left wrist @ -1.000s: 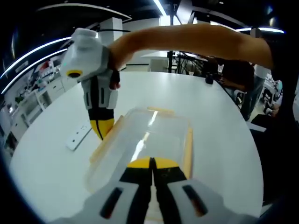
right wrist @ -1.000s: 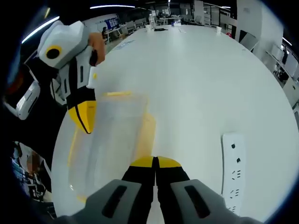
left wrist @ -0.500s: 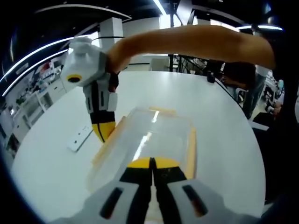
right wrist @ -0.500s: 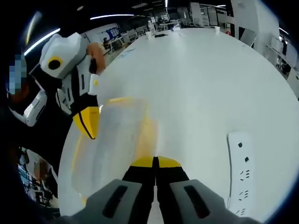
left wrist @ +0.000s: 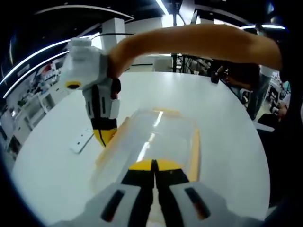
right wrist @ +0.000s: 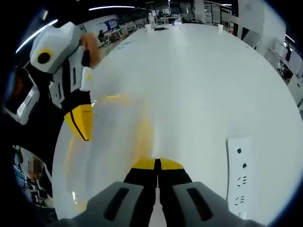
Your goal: Snap each plastic latch of the storage box into its locked position after aligning the lid with the box until every specified latch is closed and the lid sits flush.
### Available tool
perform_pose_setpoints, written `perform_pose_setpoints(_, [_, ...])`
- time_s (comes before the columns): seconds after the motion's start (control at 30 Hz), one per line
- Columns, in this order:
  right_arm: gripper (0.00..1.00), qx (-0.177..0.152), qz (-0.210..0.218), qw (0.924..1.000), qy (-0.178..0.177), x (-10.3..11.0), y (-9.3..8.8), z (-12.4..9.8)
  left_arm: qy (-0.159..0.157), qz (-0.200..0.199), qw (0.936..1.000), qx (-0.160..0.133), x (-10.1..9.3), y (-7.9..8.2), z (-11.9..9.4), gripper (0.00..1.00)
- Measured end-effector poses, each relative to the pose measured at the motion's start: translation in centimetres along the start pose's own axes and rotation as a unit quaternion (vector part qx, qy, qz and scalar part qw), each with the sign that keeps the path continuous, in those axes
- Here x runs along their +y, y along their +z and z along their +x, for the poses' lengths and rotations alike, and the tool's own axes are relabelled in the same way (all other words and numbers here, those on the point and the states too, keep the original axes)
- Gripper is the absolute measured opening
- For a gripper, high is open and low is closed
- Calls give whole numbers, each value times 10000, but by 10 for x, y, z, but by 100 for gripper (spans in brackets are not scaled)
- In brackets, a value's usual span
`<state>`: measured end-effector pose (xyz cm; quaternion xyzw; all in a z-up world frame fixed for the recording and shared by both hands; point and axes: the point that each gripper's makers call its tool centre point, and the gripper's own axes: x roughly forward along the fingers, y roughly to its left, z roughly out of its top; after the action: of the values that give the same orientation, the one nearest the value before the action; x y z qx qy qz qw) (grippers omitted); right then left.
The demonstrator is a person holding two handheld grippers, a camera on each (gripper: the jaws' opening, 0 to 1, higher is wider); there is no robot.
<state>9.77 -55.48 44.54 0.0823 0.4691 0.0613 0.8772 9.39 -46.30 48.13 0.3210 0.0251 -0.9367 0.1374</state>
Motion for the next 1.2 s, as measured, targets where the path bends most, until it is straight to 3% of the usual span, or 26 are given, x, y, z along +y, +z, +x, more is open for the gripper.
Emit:
perform_pose_setpoints(0.2, [0, 142, -325, 9984, -434, 0, 0, -2, 70, -3, 10000, 59, -1, 0, 0, 0])
perform_pose_setpoints(0.33, [0, 506, -525, 9950, -679, -6, -9, 1, 102, 14, 9999, 125, -2, 0, 0, 0])
perform_pose_setpoints(0.5, [0, 454, -498, 9940, -858, -10, -8, -2, 160, 39, 9998, 87, -2, -1, 0, 0])
perform_pose_setpoints(0.63, [0, 342, -375, 9909, -1248, -10, -9, -5, 124, 2, 9999, 13, -2, 0, 0, 0])
perform_pose_setpoints(0.8, [0, 461, -618, 9765, -2013, -6, -9, -9, 139, -51, 9999, 69, -3, 1, 0, 0])
perform_pose_setpoints(1.0, [0, 862, -814, 9563, -2672, -11, -22, -14, 290, -85, 9992, 248, 2, 2, 3, 0])
perform_pose_setpoints(1.07, [0, 854, -799, 9512, -2857, -13, -26, -15, 337, -79, 9989, 311, 3, 3, 3, 0])
perform_pose_setpoints(1.2, [0, 636, -719, 9507, -2947, -13, -25, -17, 434, -72, 9982, 411, 5, 3, 4, 0])
